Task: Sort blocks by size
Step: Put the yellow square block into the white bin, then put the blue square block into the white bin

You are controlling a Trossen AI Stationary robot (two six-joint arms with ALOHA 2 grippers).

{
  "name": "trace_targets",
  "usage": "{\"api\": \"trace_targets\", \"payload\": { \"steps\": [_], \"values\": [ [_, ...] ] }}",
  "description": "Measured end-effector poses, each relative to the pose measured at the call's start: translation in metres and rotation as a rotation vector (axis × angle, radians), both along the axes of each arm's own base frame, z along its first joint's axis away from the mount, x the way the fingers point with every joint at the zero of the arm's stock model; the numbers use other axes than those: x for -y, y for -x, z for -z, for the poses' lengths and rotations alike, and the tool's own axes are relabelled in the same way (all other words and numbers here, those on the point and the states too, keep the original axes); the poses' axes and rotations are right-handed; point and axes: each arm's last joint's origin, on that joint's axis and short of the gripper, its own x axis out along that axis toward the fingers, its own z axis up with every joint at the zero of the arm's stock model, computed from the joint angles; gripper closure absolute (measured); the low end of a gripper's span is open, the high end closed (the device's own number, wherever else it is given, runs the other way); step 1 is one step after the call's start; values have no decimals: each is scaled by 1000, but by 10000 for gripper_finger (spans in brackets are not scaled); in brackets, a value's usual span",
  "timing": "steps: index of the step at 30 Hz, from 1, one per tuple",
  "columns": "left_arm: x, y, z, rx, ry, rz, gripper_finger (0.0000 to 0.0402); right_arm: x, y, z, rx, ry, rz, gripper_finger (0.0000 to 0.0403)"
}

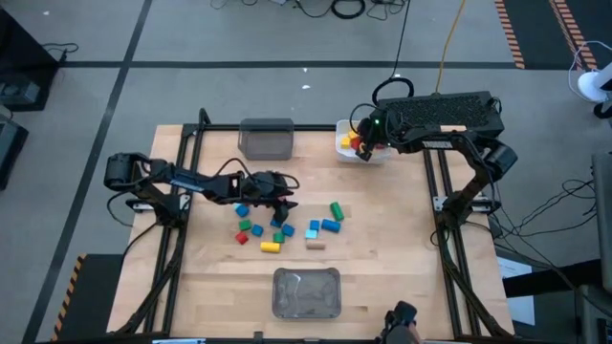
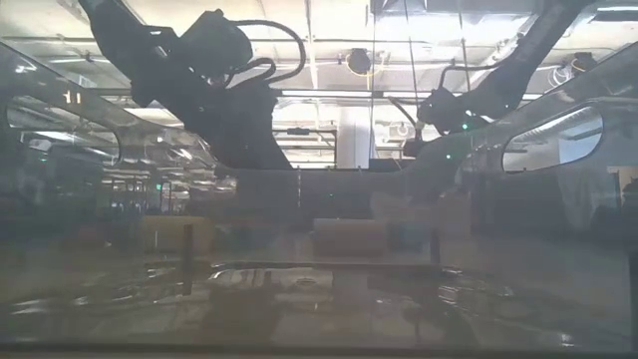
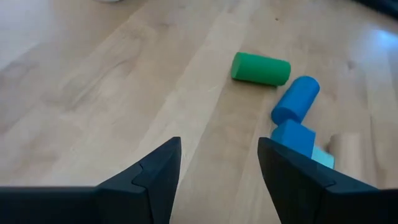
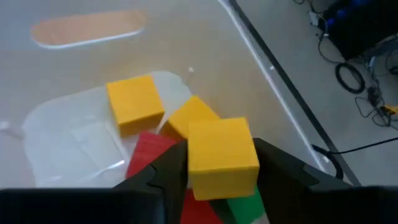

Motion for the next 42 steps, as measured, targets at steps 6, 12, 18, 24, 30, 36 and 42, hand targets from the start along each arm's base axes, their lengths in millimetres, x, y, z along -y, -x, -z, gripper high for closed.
{"api": "trace_targets", "payload": {
  "steps": [6,12,18,24,30,36,42],
  "values": [
    [6,-1,-1,0,-78,44,187,1,-1,-1,13,6,4,198],
    [9,-2,-1,-4,-134,92,187,-3,-1,-14,62,30,11,194],
    [9,-2,-1,-11,-194,133,187,-25,-8,-40,115,61,-50,199],
    [12,-8,4,24,-219,158,187,-57,-17,-60,152,52,-136,199],
    [22,-19,23,41,-227,203,187,-90,-22,-74,174,19,-215,199],
    [31,-29,36,106,-249,248,187,-113,-25,-81,189,-9,-269,200],
    [35,-37,56,143,-209,323,187,-125,-31,-82,198,-18,-314,200]
  ]
}}
